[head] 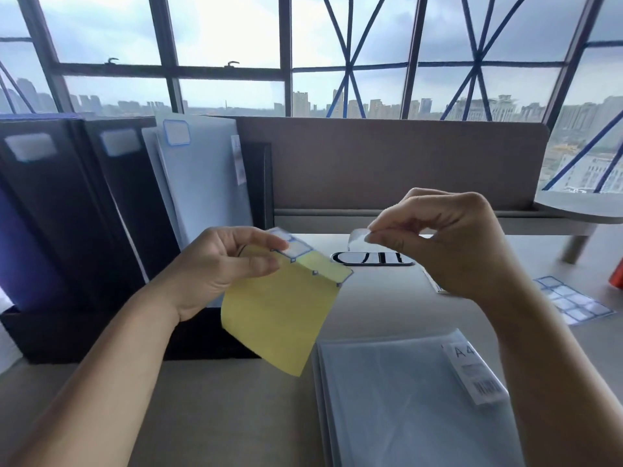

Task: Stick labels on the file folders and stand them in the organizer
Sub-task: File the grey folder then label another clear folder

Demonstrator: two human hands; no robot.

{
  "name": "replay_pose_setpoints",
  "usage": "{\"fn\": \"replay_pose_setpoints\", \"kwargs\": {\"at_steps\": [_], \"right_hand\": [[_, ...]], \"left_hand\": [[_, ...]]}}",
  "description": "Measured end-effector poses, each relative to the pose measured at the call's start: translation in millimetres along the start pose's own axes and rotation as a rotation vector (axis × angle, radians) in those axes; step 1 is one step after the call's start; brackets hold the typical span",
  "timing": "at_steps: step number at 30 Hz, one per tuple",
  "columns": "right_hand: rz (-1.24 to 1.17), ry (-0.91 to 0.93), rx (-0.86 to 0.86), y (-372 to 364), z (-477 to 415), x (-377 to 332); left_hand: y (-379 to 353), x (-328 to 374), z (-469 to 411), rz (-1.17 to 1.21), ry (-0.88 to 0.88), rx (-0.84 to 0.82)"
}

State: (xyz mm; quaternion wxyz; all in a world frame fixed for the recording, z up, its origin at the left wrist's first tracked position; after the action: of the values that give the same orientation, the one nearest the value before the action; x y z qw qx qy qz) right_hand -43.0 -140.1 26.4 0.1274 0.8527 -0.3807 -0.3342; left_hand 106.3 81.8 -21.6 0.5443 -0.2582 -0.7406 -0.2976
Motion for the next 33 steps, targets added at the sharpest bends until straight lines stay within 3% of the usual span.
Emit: {"fn": "replay_pose_setpoints", "kwargs": {"at_steps": [6, 14, 20, 22, 27, 29, 33], "right_hand": [[0.020, -0.164, 0.011, 4, -1, 19], [0.151, -0.426, 0.041, 19, 3, 53], [0.103, -0.544, 0.170, 33, 8, 74], [0.092, -0.583, 0.176, 29, 10, 80], [0.042, -0.660, 0.172, 27, 13, 94], [0.039, -0.675, 0.169, 28, 13, 95], [0.029, -0.684, 0.164, 27, 12, 92]], "left_hand": [[-36, -1, -4, -0.120, 0.011, 0.189], [-92, -14, -24, -0.801, -0.427, 0.153], [-131, -40, -91, -1.363, -0.325, 0.007], [-140, -50, -104, -1.429, -0.394, -0.030], [-164, -77, -111, -1.611, -0.679, 0.056], [-172, -86, -108, -1.595, -0.665, 0.041], [-178, -103, -97, -1.382, -0.446, -0.045]]}}
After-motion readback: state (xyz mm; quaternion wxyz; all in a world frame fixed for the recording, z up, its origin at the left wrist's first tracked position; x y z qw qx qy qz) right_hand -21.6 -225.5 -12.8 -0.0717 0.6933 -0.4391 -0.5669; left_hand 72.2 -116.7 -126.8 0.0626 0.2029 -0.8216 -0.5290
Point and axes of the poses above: each hand's wrist, its own z-axis away from the middle knuckle, its own y-axis out of the back of the hand, x = y × z, the point moved 3 cm from there along -z, towards the middle knuckle
